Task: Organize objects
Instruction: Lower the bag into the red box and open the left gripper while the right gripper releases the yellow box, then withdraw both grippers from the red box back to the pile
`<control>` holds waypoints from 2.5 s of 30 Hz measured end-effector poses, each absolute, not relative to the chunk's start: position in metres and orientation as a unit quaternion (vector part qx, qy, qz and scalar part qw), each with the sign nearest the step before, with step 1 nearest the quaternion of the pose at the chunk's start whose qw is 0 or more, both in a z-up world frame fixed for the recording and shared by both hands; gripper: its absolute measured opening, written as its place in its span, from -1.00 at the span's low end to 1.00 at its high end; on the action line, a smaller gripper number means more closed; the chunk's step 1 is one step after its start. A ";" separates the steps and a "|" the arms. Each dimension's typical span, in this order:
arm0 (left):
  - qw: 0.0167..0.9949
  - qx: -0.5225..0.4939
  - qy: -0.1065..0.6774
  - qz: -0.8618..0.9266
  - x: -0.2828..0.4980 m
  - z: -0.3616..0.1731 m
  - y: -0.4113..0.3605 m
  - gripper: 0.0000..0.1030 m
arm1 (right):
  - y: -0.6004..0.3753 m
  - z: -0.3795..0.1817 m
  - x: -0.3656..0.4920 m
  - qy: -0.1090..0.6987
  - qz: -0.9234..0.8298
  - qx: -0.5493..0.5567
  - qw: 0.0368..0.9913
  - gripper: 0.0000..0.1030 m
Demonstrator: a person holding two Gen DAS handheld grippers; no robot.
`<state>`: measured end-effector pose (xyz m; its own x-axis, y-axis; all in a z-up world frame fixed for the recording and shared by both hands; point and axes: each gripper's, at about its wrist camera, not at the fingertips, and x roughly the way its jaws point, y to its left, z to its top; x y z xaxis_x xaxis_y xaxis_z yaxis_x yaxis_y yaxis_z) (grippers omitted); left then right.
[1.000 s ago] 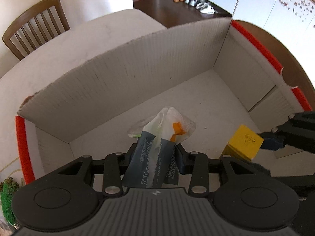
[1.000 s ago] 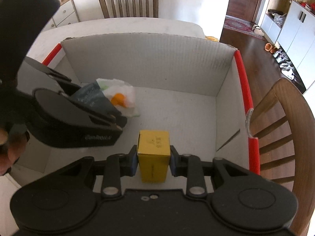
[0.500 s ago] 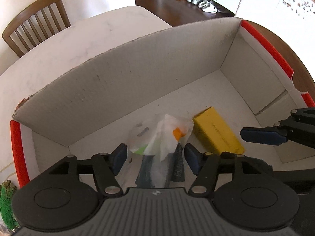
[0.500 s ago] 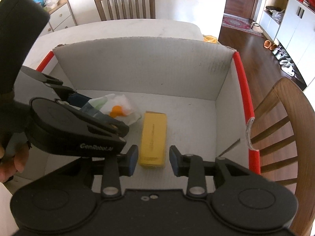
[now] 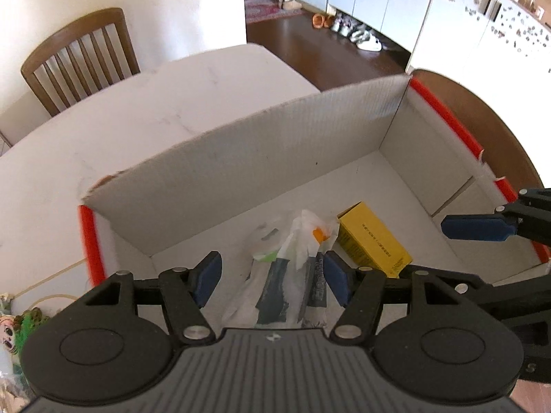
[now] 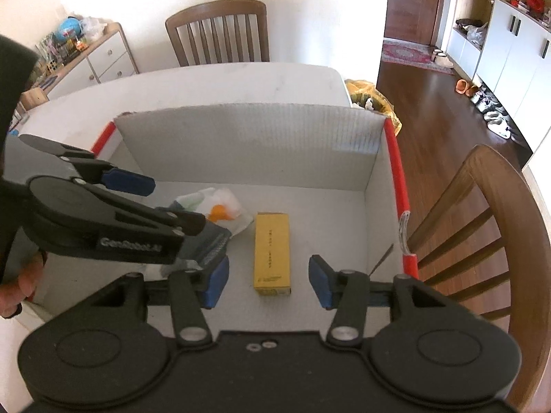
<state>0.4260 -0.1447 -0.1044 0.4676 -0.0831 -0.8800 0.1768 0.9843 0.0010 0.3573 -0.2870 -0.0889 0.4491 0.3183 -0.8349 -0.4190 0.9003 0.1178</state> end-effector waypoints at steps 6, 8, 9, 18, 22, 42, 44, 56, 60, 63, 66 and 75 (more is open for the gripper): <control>0.871 0.037 0.483 -0.083 0.404 -0.080 -0.136 0.25 | -0.286 -0.066 0.340 0.460 0.226 -0.048 0.857 0.09; 0.876 0.034 0.474 -0.085 0.397 -0.072 -0.132 0.25 | -0.285 -0.060 0.336 0.454 0.231 -0.048 0.860 0.17; 0.879 0.033 0.469 -0.086 0.392 -0.067 -0.129 0.25 | -0.285 -0.057 0.334 0.450 0.232 -0.047 0.861 0.23; 0.896 0.024 0.433 -0.094 0.344 -0.038 -0.109 0.31 | -0.278 -0.037 0.313 0.429 0.240 -0.030 0.870 0.47; 0.903 0.016 0.418 -0.093 0.326 -0.031 -0.096 0.35 | -0.271 -0.031 0.299 0.419 0.245 -0.030 0.874 0.58; 0.923 -0.035 0.375 -0.074 0.240 -0.016 -0.009 0.71 | -0.222 -0.007 0.227 0.366 0.248 0.002 0.897 0.95; 0.923 -0.038 0.375 -0.073 0.234 -0.017 -0.002 0.77 | -0.214 -0.006 0.221 0.364 0.249 0.003 0.897 0.95; 0.931 -0.052 0.358 -0.051 0.196 -0.032 0.059 0.99 | -0.170 -0.014 0.200 0.370 0.240 0.006 0.898 0.95; 0.931 -0.033 0.359 -0.051 0.189 -0.039 0.076 0.99 | -0.152 -0.019 0.196 0.374 0.238 0.005 0.896 0.95; 0.933 -0.027 0.354 -0.052 0.183 -0.044 0.090 0.99 | -0.139 -0.023 0.193 0.379 0.238 0.003 0.894 0.95; 0.933 -0.026 0.353 -0.056 0.178 -0.048 0.105 0.99 | -0.124 -0.029 0.190 0.386 0.241 -0.003 0.891 0.94; 0.934 -0.009 0.355 -0.047 0.179 -0.066 0.140 0.99 | -0.080 -0.051 0.182 0.413 0.244 -0.019 0.877 0.93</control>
